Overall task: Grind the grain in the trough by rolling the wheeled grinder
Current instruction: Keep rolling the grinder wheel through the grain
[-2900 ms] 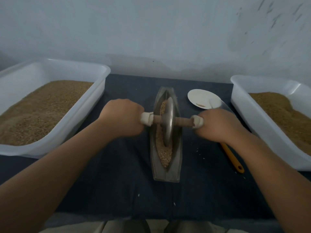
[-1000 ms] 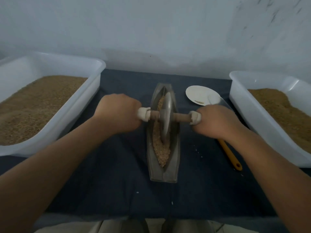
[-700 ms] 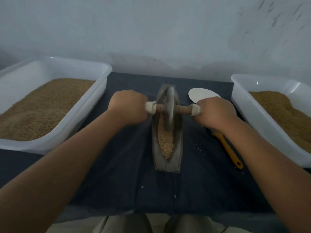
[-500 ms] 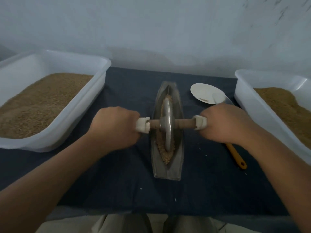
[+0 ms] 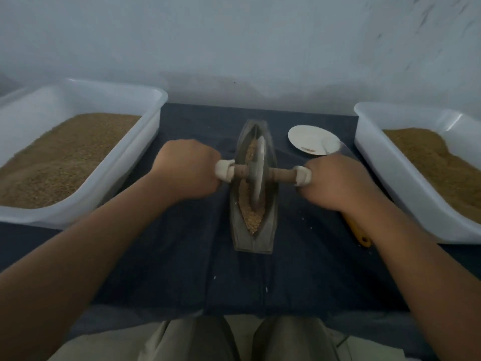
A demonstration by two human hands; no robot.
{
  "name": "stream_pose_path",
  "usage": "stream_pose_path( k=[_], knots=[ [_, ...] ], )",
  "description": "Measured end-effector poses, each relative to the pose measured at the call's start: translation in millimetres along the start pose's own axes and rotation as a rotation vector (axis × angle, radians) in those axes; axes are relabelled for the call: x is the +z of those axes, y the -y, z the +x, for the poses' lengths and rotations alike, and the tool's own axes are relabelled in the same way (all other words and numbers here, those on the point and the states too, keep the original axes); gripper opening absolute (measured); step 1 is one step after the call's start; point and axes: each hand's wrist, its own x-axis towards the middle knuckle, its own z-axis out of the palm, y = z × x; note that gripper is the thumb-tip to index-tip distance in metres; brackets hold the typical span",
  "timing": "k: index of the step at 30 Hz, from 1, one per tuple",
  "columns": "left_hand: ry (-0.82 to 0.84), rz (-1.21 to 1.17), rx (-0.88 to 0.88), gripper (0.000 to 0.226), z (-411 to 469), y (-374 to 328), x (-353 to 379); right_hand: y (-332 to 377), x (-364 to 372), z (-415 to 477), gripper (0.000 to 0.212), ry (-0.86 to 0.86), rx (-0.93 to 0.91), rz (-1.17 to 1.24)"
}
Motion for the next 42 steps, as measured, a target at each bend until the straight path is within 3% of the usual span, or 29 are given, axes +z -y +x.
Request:
stream_pose_path(
  k=[3,5,9,11,18,21,23,29,32,35,40,42],
  knots=[
    [-0.09,0.024,0.02,0.035,-30.8,0.4,2.4,-1.3,-5.2,-18.1,0.047,0.03,-0.046,0.022],
    [-0.065,0.047,0.016,0.03,-17.9,-1.6,1.4,-0.8,3.7,-13.8,0.048,0.028,-0.011,-0.028],
    [0.048,-0.044,-0.066,0.022,41.2,1.8,2.1,6.7,15.0,27.1,0.047,-0.234,0.122,-0.105],
    [0.047,-0.063,-0.101,0.021,59.5,3.2,1.9,9.1,9.6,46.3,0.047,-0.258,0.116,-0.106],
    [0.015,-0.029,0.004,0.025,10.5,2.9,5.0,3.0,-1.2,2.4,0.048,-0.005,0.037,-0.031],
    [-0.101,-0.03,0.05,0.04,-20.6,4.0,12.3,1.0,-16.7,-16.7,0.036,0.177,-0.019,0.029],
    [-0.093,-0.056,0.025,0.04,-12.5,5.6,18.4,3.4,-22.2,-6.8,0.03,0.255,-0.014,0.029],
    [0.039,-0.202,-0.175,0.025,59.0,10.1,30.7,16.5,-26.6,67.6,0.021,-0.034,0.057,-0.167],
    [0.024,-0.238,-0.192,0.036,57.7,9.3,33.6,17.0,-28.1,73.8,0.023,-0.037,0.034,-0.204],
    [0.014,-0.184,-0.131,0.029,27.4,6.4,30.4,13.7,-22.9,43.6,0.018,-0.049,0.012,-0.12],
    [-0.084,-0.077,0.006,0.033,-23.7,2.9,18.6,1.4,-23.7,-6.4,0.033,0.244,-0.046,0.001],
    [-0.049,-0.1,-0.019,0.031,-18.3,2.0,18.4,2.6,-16.8,-1.0,0.041,0.126,-0.041,-0.01]
  ],
)
